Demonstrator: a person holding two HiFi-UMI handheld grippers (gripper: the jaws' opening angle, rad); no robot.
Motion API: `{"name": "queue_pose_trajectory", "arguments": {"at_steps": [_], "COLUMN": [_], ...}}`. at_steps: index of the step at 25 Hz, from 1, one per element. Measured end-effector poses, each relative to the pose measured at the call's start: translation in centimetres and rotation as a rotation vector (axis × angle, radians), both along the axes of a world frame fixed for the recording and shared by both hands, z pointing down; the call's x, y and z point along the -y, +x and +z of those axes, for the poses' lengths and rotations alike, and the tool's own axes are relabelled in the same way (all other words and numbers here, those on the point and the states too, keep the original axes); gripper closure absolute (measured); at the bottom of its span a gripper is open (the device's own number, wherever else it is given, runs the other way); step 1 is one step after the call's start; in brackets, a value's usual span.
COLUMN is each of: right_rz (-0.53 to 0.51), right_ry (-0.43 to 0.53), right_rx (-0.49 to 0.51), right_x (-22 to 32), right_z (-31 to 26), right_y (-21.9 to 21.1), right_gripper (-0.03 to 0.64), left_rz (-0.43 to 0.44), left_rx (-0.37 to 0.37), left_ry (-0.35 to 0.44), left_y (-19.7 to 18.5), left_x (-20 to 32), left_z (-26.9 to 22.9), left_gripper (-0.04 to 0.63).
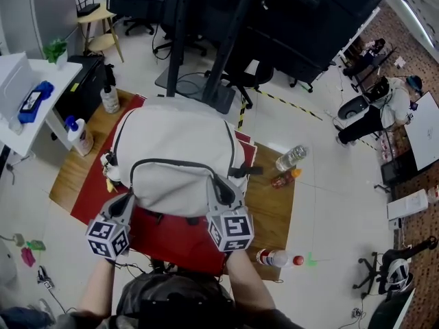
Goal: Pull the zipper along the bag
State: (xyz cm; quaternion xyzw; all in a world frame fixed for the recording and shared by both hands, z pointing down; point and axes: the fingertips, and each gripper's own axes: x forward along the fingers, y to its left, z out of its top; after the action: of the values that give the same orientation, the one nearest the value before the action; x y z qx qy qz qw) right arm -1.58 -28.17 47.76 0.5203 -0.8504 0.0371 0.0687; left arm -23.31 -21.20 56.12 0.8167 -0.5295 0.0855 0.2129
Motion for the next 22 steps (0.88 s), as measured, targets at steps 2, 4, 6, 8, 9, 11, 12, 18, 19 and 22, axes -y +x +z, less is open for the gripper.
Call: {"name": "queue_pose_trajectory", "arguments": {"at_steps": [2,4,6,8,9,11,12,18,19,22], "right_rz": [-0.013,-0.023,-0.024,-0.017,-0.008,0.020,0.035,0.071,0.073,0.073], "right_ry": [0.005,-0.006,-0.013,-0.002,0.009,0.054,0.085,0.236,0.251,0.283], "right_rx": [0.046,0.111,0.135,0.138,0.139,0.145,0.150,0.178,0.190,0.212], "right_x": [-0.5,-1.2,-2.0,-2.8,-3.2,-4.1,-4.4,-6.4,-6.7,-7.6], "right_z": [-0.5,-1.0,-1.3,-1.9,-2.4,-3.8,-4.7,-9.7,-10.3,-11.6], "right_y": [-0.1,0.3,0.9,1.7,2.2,3.3,3.8,5.7,6.0,6.5], "right_gripper": [0.558,0.540,0.526,0.525,0.523,0.523,0.523,0.589,0.589,0.589], "left_rz": [-0.005,-0.028,-0.063,-0.104,-0.121,-0.148,-0.157,-0.155,-0.149,-0.099], "left_rx": [0.015,0.044,0.085,0.112,0.115,0.107,0.102,0.118,0.118,0.105], "left_ry": [0.027,0.069,0.112,0.141,0.152,0.184,0.211,0.402,0.442,0.489], "left_y": [0.0,-0.1,-0.6,-1.1,-1.2,-1.1,-0.9,1.9,2.4,4.4], "left_x": [-0.5,-0.9,-1.4,-1.7,-1.9,-2.2,-2.4,-3.0,-3.1,-3.4], "left_z": [-0.7,-1.8,-2.9,-4.1,-4.7,-6.3,-7.4,-14.4,-15.5,-17.7], "left_gripper": [0.543,0.527,0.498,0.391,0.364,0.364,0.364,0.484,0.509,0.566]}}
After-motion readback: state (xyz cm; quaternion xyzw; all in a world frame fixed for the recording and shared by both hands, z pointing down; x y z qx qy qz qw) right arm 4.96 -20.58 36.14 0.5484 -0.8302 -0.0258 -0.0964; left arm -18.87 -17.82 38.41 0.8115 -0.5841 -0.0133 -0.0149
